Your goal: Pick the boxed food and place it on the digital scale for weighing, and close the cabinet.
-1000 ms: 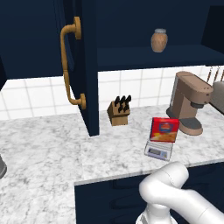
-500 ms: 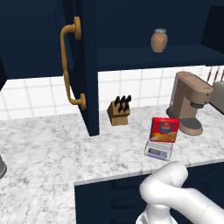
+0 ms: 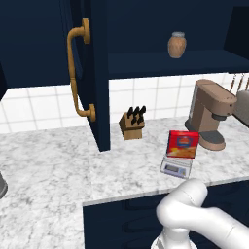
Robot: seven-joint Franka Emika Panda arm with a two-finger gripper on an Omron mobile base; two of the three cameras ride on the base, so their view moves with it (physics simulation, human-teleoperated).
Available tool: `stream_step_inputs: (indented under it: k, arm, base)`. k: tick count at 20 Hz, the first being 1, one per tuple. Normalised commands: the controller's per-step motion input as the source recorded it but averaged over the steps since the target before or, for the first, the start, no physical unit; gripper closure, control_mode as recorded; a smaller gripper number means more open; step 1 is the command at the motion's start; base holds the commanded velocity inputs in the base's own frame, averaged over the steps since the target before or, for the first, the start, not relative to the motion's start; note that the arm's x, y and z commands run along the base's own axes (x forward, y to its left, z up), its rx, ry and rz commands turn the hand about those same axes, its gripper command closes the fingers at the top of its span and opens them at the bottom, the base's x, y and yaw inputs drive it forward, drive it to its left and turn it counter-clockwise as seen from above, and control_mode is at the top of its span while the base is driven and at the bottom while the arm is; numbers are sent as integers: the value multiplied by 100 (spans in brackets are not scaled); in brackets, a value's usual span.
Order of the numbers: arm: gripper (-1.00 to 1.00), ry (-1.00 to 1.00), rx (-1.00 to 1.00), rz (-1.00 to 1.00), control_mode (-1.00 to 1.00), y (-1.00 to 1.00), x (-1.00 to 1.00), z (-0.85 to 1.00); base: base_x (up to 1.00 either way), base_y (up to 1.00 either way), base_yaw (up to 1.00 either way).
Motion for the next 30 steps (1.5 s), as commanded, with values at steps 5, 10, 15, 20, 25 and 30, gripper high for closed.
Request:
stream_step_inputs:
  k: [5,10,15,20,25,30]
  arm:
    - [-100,9,3,0,-100,-39,0,1]
    - [-100,4,6,0,-100,-49,-15,26]
    - [-100,4,4,0,-100,-35,-20,39]
    - [-100,0,2,7,-100,38,-36,76]
    - [-100,-17,0,11,-100,62,-40,99]
    - [-100,-25,0,13,-100,78,-20,100]
  base:
    - [0,0,0]
    - [0,0,0]
    - [0,0,0]
    - [0,0,0]
    - [0,0,0]
    - [0,0,0]
